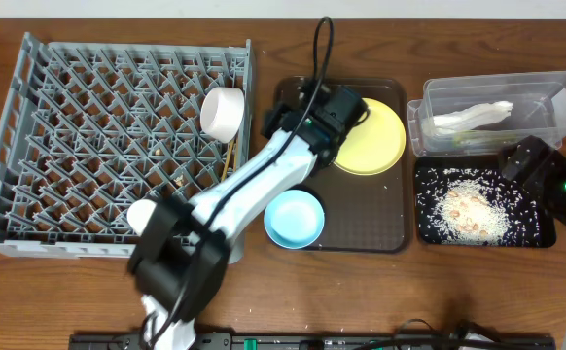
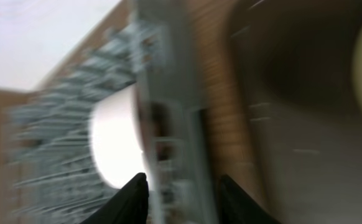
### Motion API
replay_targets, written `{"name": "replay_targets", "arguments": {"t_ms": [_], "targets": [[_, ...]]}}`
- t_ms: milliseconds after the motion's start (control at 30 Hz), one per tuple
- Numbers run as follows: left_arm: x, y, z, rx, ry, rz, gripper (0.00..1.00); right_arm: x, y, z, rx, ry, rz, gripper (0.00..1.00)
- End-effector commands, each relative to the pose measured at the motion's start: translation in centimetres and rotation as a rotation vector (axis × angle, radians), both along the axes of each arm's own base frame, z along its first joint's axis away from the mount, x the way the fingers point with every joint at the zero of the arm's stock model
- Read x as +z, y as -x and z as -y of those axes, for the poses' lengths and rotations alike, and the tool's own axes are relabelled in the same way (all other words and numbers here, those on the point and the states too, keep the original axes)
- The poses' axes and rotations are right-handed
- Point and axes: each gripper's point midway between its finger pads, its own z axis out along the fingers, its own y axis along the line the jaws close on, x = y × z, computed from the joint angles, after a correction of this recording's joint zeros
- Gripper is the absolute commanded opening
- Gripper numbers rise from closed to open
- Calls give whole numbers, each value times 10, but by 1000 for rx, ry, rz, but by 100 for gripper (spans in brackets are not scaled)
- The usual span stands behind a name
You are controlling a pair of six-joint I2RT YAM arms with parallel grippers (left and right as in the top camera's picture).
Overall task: Sort waste into correct bins and load items into the dishwasher
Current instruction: 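Move the left gripper back to the light-blue bowl and grasp its rim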
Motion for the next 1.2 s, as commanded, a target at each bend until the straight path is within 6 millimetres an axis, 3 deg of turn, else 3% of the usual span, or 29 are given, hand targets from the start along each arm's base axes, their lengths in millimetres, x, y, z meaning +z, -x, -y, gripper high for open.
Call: {"name": "replay_targets", "arguments": {"t_ms": [0,100,333,600,900,1033,1167], "targets": [[22,26,52,-111,431,-132,40,2,0,3,-14,1,2,99],[18,25,63,-69,632,-213,51,2,0,3,-14,1,2,99],[-3,8,75,-59,877,-354,57,2,0,3,-14,1,2,99],[-49,5,77,-21,858,-442,57,2,0,3,-14,1,2,99],[-67,5,78,-6,843,-468,57,2,0,3,-14,1,2,99],[-72,15,73,18,827,-512,56,2,0,3,-14,1,2,99],[-82,53,63,80,791,-680,55,2,0,3,-14,1,2,99]]}}
